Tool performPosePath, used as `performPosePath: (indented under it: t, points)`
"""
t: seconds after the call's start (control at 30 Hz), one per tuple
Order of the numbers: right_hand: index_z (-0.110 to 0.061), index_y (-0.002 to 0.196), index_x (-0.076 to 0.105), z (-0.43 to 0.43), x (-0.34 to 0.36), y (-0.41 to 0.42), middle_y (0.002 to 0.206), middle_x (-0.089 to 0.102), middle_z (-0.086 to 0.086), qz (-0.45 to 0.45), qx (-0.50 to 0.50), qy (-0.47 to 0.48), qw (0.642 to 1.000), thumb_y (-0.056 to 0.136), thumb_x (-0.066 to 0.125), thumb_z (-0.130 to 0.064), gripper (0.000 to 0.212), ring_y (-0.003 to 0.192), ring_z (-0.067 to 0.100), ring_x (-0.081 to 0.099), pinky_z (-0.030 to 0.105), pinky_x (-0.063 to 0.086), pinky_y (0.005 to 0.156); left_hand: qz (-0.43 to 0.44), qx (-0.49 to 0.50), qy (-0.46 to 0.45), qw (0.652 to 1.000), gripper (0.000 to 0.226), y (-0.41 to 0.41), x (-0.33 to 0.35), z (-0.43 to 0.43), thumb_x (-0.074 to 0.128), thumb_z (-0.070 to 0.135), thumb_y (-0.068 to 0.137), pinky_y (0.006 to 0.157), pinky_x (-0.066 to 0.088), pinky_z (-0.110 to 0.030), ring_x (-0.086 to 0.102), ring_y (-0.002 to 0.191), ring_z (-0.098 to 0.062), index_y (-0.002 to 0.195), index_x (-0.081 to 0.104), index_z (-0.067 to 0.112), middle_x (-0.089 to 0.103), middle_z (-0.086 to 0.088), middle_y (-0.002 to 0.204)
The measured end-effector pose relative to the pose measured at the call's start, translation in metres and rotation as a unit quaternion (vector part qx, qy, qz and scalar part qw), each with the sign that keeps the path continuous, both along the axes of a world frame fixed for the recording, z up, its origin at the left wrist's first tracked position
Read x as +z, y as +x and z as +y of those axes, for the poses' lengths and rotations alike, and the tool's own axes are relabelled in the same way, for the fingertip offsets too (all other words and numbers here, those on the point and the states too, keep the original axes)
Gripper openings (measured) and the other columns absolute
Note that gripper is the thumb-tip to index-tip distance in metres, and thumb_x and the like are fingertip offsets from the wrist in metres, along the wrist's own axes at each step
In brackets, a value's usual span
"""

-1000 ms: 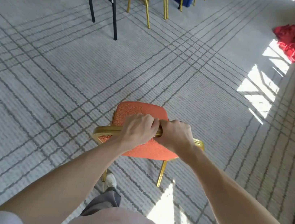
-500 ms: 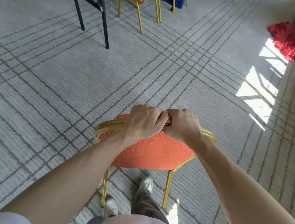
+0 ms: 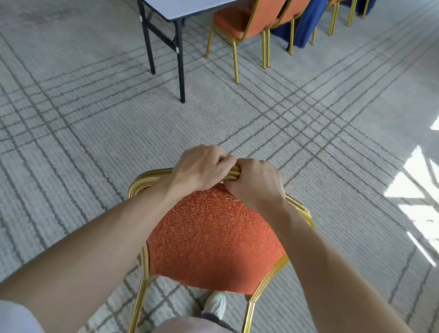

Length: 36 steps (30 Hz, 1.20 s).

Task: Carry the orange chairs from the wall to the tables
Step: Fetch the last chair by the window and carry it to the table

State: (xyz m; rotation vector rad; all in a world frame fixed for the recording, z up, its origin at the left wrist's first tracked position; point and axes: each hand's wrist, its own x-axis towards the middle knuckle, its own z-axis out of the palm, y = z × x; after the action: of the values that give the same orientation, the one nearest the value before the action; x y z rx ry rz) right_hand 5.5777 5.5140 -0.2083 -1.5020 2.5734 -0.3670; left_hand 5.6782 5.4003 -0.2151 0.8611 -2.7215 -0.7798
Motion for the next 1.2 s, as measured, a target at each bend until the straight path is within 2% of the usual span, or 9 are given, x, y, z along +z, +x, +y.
performPosePath:
  t: [0.17,0.3,0.47,0.57,0.73,1.0,1.13,1.2]
  points:
    - [-0.029,0.084,0.063,-0.039,-0.003,-0.042,0.063,0.058,-0.009,-0.013,0.004,0.014,1.000,0.085,0.055,-0.048,0.021,0.058,0.011,0.055,0.029,0.046,0.050,-0.052,0.032,-0.017,0.998,0.051,-0.046,-0.001,-0.034,0.030,0.041,0.097,0.058,0.040,-0.033,0.060,0.058,-0.017,0.066,0.058,0.011,0.066,0.001,0.063]
    - [-0.027,0.085,0.065,-0.067,-0.003,-0.072,0.065,0.060,-0.007,-0.025,0.007,0.021,0.999,0.085,0.055,-0.048,0.023,0.061,0.013,0.057,0.033,0.053,0.054,-0.059,0.038,-0.021,0.997,0.051,-0.077,-0.009,-0.061,0.031,0.041,0.095,0.059,0.045,-0.035,0.060,0.057,-0.017,0.064,0.058,0.012,0.066,0.001,0.061]
    - [-0.021,0.076,0.060,-0.115,-0.009,-0.119,0.064,0.058,-0.004,-0.038,0.017,0.048,0.998,0.082,0.055,-0.049,0.029,0.057,0.016,0.057,0.031,0.048,0.049,-0.073,0.029,-0.023,0.997,0.056,-0.121,-0.018,-0.108,0.018,0.049,0.082,0.054,0.041,-0.033,0.058,0.056,-0.017,0.067,0.058,0.012,0.065,0.002,0.061]
    - [-0.020,0.075,0.057,-0.149,-0.012,-0.151,0.063,0.057,-0.005,-0.011,0.063,0.081,0.995,0.082,0.055,-0.047,0.028,0.059,0.016,0.056,0.030,0.039,0.050,-0.078,0.010,-0.058,0.995,0.048,-0.148,-0.025,-0.134,0.026,0.041,0.091,0.048,0.027,-0.029,0.053,0.052,-0.018,0.068,0.055,0.011,0.056,0.000,0.058]
    - [-0.020,0.075,0.057,-0.199,-0.008,-0.198,0.064,0.057,-0.005,0.008,0.086,0.103,0.991,0.082,0.058,-0.039,0.020,0.059,0.014,0.055,0.026,0.031,0.049,-0.076,-0.009,-0.051,0.996,0.041,-0.191,-0.012,-0.182,0.037,0.026,0.099,0.053,0.040,-0.034,0.048,0.052,-0.020,0.060,0.043,0.014,0.049,-0.002,0.058]
    - [-0.021,0.078,0.061,-0.262,0.028,-0.266,0.061,0.054,-0.005,0.086,0.093,0.051,0.991,0.080,0.056,-0.046,0.026,0.060,0.019,0.057,0.033,0.049,0.059,-0.021,0.020,-0.070,0.997,0.048,-0.255,0.033,-0.246,0.038,0.037,0.096,0.050,0.029,-0.030,0.050,0.050,-0.017,0.058,0.047,0.010,0.054,-0.001,0.055]
    - [-0.023,0.078,0.056,-0.278,0.019,-0.293,0.058,0.049,-0.007,0.113,0.128,0.054,0.984,0.083,0.057,-0.050,0.027,0.059,0.020,0.052,0.032,0.037,0.063,-0.053,0.007,-0.072,0.996,0.042,-0.279,0.025,-0.262,0.035,0.034,0.099,0.057,0.033,-0.032,0.057,0.062,-0.022,0.068,0.050,0.010,0.054,0.000,0.064]
    - [-0.025,0.079,0.052,-0.285,0.003,-0.304,0.057,0.046,-0.010,0.119,0.157,0.069,0.978,0.084,0.055,-0.049,0.025,0.056,0.018,0.046,0.032,0.035,0.065,-0.084,-0.034,-0.097,0.991,0.033,-0.288,0.013,-0.267,0.032,0.026,0.102,0.060,0.041,-0.035,0.060,0.070,-0.027,0.075,0.045,0.013,0.053,-0.002,0.072]
